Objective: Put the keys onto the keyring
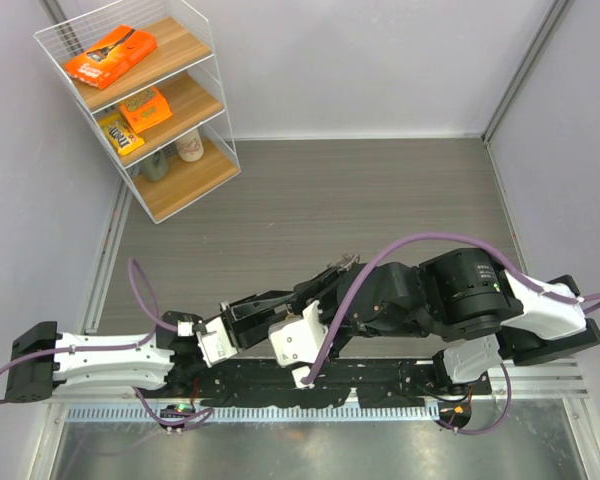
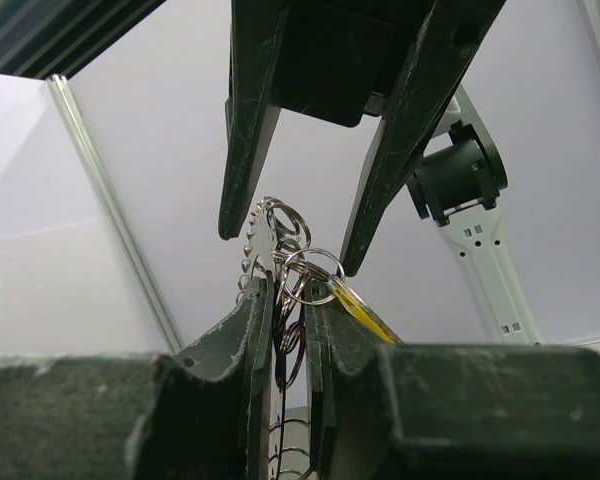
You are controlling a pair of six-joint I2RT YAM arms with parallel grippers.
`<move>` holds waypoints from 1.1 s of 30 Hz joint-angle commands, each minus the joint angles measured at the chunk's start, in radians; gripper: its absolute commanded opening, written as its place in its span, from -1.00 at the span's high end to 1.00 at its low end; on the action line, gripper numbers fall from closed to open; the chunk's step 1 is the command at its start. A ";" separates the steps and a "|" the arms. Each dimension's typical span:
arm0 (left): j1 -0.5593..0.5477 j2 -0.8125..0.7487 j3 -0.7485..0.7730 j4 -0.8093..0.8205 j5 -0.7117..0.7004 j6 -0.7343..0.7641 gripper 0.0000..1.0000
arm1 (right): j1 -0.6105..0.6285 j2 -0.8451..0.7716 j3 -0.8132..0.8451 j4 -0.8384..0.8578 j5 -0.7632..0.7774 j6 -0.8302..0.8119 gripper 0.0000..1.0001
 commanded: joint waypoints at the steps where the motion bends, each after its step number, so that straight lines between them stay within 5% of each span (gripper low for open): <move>1: -0.001 -0.011 0.041 0.242 -0.005 -0.002 1.00 | 0.010 0.009 0.004 0.033 0.030 -0.033 0.01; 33: -0.003 0.003 0.043 0.243 0.001 -0.015 1.00 | 0.010 -0.005 -0.004 0.083 0.024 -0.022 0.03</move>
